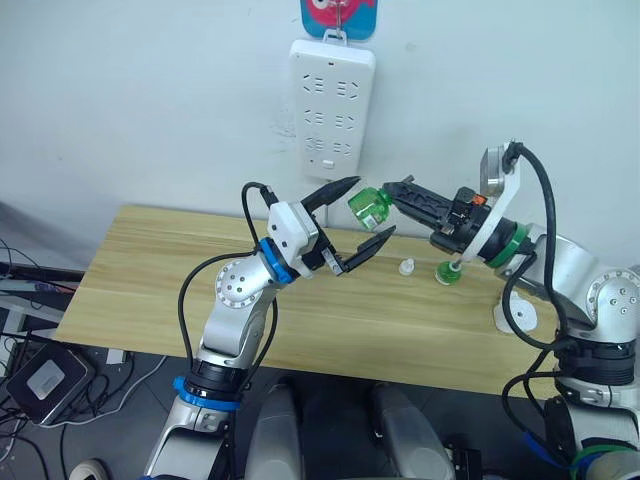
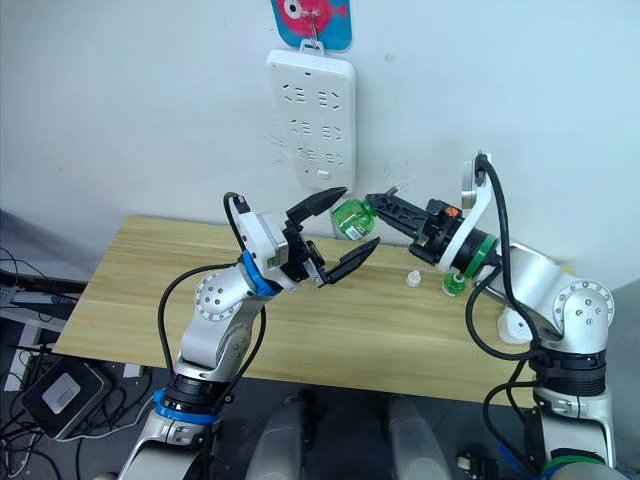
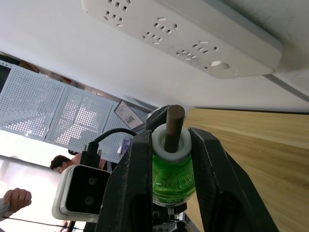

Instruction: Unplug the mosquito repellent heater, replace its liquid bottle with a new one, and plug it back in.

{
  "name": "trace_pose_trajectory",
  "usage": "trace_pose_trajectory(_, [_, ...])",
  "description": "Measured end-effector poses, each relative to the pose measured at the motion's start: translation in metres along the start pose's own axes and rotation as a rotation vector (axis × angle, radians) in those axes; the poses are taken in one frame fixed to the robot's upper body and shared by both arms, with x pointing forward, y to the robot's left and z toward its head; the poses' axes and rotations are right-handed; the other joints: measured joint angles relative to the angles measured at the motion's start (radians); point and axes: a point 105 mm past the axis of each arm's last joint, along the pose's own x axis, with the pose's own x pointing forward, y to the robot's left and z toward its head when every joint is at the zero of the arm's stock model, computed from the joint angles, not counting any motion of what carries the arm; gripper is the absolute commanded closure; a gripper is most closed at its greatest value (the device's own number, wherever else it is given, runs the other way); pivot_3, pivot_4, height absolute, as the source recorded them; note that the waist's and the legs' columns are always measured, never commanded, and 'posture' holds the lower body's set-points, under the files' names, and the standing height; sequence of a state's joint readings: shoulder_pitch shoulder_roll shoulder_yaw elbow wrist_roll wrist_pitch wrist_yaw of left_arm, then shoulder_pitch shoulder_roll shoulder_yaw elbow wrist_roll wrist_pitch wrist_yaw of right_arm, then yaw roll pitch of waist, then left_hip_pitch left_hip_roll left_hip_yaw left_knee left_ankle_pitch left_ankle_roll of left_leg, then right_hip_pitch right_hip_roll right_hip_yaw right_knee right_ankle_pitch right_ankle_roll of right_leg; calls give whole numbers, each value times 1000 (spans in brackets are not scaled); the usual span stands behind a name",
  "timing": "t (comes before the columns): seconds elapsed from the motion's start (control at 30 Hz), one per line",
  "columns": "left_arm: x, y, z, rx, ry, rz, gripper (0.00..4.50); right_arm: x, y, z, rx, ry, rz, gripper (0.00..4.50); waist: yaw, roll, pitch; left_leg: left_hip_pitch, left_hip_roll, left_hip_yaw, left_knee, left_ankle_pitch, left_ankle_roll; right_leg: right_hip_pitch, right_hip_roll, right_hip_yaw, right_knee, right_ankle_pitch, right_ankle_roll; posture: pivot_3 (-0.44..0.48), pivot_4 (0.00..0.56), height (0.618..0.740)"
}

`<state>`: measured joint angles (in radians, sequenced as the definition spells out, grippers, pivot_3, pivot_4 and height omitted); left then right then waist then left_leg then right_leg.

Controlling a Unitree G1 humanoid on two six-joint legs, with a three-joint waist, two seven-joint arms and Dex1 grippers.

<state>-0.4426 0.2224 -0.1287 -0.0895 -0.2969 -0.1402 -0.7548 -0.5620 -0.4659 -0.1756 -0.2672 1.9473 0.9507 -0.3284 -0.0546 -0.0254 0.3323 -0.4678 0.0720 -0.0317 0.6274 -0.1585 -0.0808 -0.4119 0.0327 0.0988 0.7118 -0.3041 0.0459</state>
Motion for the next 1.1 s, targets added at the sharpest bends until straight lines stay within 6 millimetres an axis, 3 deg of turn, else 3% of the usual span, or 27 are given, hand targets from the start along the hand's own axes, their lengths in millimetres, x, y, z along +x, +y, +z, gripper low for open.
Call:
trace_pose_trajectory(0.03, [0, 0, 0, -1, -1, 0, 37, 0, 0, 0, 0, 1, 0, 3762, 0, 0, 0, 0, 0, 0, 0, 0, 0, 0, 0, 0, 0, 0, 0, -37, 289, 740])
trace_pose_trajectory(0.17, [0, 0, 1, -6, -6, -1, 848, 0, 0, -1, 1, 2, 2, 3762, 0, 0, 0, 0, 0, 0, 0, 0, 0, 0, 0, 0, 0, 0, 0, -39, 289, 740])
trace_pose_trajectory(0.33, [1, -2, 1, -12, -10, -10, 2251, 0, 0, 0, 2, 0, 1, 3762, -1, 0, 0, 0, 0, 0, 0, 0, 0, 0, 0, 0, 0, 0, 0, -39, 288, 740])
trace_pose_trajectory(0.53, [1, -2, 1, -12, -10, -11, 2249, 0, 0, 0, 2, 0, 1, 3762, -1, 0, 0, 0, 0, 0, 0, 0, 0, 0, 0, 0, 0, 0, 0, -39, 288, 740])
trace_pose_trajectory(0.87, [1, -1, 1, -14, -8, -5, 2249, -7, -4, -4, -37, 49, -27, 186, 0, 0, 0, 0, 0, 0, 0, 0, 0, 0, 0, 0, 0, 0, 0, -42, 289, 740])
trace_pose_trajectory(0.93, [2, -1, 1, -13, -8, -4, 2249, -25, -19, -11, -58, 103, -100, 37, 11, 0, 0, -1, -1, 0, 0, 0, 0, 0, 0, 0, -1, 0, 0, -39, 291, 740])
trace_pose_trajectory(1.0, [0, 0, 0, -15, 3, 0, 2249, -54, -41, -12, -85, 155, -243, 37, 17, 0, 0, -1, -1, 0, -1, 0, 0, 0, -1, 0, -2, 0, 0, -45, 293, 740])
trace_pose_trajectory(1.1, [-4, 2, -6, -51, 39, 12, 2249, -91, -62, 0, -162, 182, -449, 37, 20, 0, 0, -1, -1, 1, 0, 0, 0, 0, -1, 1, -2, -1, 2, -60, 295, 740])
